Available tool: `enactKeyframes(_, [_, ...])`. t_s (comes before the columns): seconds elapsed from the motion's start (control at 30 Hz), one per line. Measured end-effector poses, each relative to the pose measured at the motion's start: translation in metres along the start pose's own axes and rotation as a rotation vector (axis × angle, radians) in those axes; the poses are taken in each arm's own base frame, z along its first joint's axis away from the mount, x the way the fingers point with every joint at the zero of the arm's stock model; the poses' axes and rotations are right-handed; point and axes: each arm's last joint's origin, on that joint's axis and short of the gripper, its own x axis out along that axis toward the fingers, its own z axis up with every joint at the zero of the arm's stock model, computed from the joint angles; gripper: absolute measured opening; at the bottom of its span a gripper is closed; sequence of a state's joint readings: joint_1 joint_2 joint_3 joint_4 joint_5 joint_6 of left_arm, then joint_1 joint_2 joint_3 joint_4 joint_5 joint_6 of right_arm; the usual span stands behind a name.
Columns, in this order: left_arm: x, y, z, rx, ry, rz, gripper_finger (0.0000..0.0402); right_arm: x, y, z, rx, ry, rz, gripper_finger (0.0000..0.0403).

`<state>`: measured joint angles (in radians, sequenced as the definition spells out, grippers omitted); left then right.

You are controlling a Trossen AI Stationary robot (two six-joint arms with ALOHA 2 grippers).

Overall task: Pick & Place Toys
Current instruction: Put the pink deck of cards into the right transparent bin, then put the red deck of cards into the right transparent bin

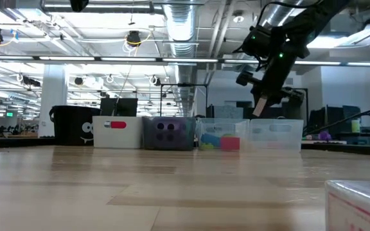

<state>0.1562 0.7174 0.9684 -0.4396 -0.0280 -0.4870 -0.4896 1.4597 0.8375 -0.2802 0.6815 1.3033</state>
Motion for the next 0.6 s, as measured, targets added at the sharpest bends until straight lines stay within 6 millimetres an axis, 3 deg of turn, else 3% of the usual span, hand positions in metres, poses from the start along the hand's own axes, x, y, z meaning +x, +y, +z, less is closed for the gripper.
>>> enactKeyframes(0.13, [0.002,-0.0003,0.0004,-0.023,-0.003,-0.001,0.0298,0.0,0.0004,0.0001,0.007,-0.001,0.003,0.0076])
enactKeyframes(0.43, [0.0032,-0.0007,0.0012,-0.054,-0.01,-0.005,0.0298,-0.0023,0.0016,-0.0026,-0.058,0.0,0.013,0.0214])
enactKeyframes(0.6, [0.0033,-0.0023,0.0004,-0.053,-0.004,-0.016,0.0298,-0.0031,0.002,-0.0037,-0.064,0.007,0.018,0.0264])
